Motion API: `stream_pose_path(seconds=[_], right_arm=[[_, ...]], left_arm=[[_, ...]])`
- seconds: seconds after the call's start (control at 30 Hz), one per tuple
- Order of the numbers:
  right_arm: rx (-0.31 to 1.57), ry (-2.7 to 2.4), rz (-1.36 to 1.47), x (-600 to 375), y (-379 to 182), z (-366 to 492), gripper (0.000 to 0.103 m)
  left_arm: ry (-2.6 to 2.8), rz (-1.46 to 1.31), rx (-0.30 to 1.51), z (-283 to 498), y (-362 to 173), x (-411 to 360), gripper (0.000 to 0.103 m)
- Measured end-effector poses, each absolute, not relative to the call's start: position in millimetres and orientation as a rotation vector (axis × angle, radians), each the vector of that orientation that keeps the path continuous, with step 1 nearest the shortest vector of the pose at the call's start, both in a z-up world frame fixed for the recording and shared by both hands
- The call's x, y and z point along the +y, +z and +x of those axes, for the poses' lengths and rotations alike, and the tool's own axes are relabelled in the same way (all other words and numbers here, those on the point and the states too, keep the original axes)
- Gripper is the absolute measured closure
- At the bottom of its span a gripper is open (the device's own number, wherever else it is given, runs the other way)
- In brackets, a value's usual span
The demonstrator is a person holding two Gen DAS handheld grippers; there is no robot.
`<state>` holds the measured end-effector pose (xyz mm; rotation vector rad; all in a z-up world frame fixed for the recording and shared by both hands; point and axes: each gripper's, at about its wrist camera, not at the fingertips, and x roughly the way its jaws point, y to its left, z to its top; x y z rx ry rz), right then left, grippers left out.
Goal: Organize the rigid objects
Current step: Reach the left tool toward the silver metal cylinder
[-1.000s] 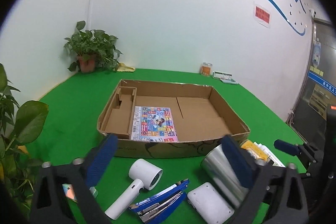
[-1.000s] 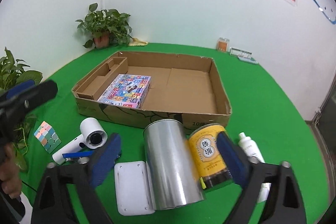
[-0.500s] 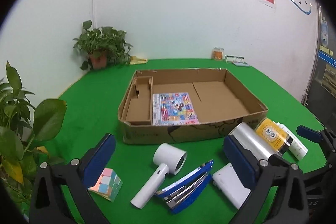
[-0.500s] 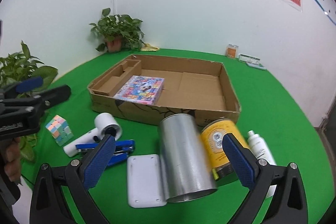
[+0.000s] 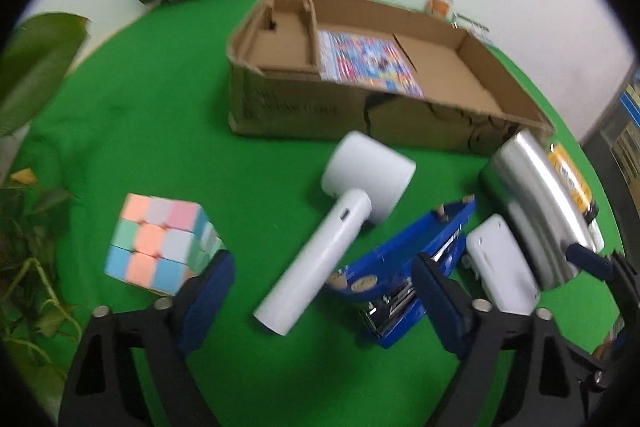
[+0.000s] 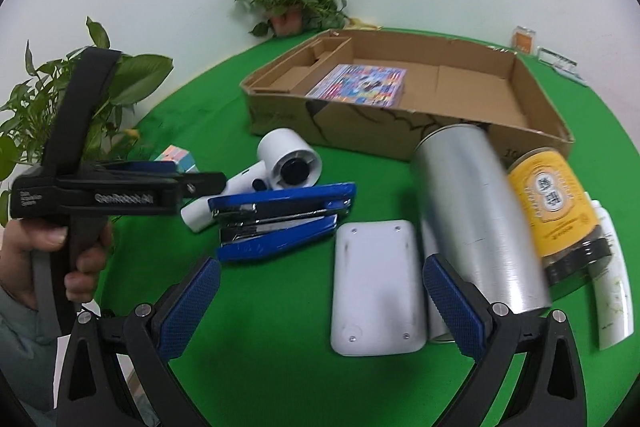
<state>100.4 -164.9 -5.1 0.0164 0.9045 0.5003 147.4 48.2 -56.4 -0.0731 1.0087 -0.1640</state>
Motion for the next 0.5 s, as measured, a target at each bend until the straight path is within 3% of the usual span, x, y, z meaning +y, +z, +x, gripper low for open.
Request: stream_pose_path(seconds=[0.17, 0.5], right_arm=[[0.936, 0.509, 0.043, -167.4, -13.4, 107.2, 0.001], [0.838, 0.372, 0.095, -230.8, 7.3, 123.5, 0.003]], left_arm=[[-0.252, -0.106, 1.044, 148.2, -64.7, 41.6, 0.027], [-0.357, -0.114, 0.992, 130.1, -35.1, 21.3, 0.028]])
